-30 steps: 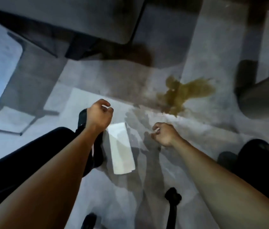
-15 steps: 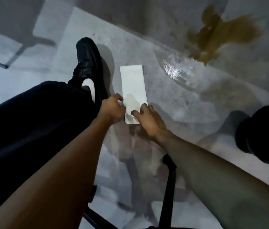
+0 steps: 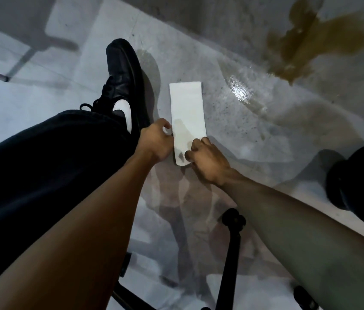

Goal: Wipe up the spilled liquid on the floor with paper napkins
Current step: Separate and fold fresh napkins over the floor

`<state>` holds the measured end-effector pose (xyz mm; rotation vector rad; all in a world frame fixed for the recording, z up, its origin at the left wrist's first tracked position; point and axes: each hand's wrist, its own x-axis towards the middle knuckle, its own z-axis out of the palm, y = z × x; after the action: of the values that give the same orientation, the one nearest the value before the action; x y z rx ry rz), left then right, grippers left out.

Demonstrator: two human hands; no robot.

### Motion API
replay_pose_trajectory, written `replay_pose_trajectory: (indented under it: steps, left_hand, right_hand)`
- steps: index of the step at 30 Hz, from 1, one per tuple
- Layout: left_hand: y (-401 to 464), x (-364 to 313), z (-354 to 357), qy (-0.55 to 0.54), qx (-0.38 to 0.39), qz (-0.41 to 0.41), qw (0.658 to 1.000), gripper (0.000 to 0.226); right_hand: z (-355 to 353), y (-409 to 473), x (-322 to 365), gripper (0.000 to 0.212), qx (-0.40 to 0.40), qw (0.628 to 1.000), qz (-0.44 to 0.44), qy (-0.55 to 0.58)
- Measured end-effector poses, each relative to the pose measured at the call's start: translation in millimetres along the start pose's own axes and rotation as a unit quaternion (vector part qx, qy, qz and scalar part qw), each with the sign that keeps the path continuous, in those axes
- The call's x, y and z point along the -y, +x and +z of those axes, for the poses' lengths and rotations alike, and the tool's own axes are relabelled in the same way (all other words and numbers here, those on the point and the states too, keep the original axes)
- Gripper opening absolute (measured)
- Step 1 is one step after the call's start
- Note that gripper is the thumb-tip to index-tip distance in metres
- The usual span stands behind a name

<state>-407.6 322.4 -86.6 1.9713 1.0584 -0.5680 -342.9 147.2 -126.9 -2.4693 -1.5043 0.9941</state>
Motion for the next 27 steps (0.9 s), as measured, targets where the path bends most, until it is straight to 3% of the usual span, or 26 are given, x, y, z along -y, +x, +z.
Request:
replay_pose_trajectory:
  steps: [6,10,14,20,22,24,27]
  left_hand:
    - [2.1,-8.0,-1.7,-0.031,-0.014,-0.016,0.999,0.028]
    - [4.0,-23.3,-4.0,-0.073,-0.05,-0.021,0.996,0.04]
    - [8.8,-37.2,0.5,-0.08,-0.054,-0.047,0.994,0.066]
    - [26.1,-58.8,9.4,-0.125,-0.079,-0.009,0.989,0.072]
    - [42.5,-64.9,3.3,-0.11,-0.1,0.002,0.989,0.085]
    - [62.7,-72.0,-9.2,-0.095,-0.109,-0.015,0.989,0.1]
    - [90.7,-80.0,-27.8,-0.068,-0.083,-0.033,0.994,0.102]
  right_hand:
    - [-15.5,5.2,-19.1,0.01,-0.015,0.987,0.04,0.153]
    - [-74.3,14.3,-38.4,0.005,-0.15,0.942,0.086,0.288]
    - [-140.9,34.3,-66.9,0.004,-0.242,0.88,0.111,0.394]
    - [-191.6,74.6,-89.4,0.01,-0.282,0.84,0.078,0.457]
    - [-207.3,84.8,-87.0,0.013,-0.287,0.833,0.045,0.471]
    - [-225.8,94.0,-85.5,0.013,-0.296,0.825,0.018,0.481]
    - [-251.7,102.7,-87.1,0.01,-0.31,0.805,-0.015,0.505]
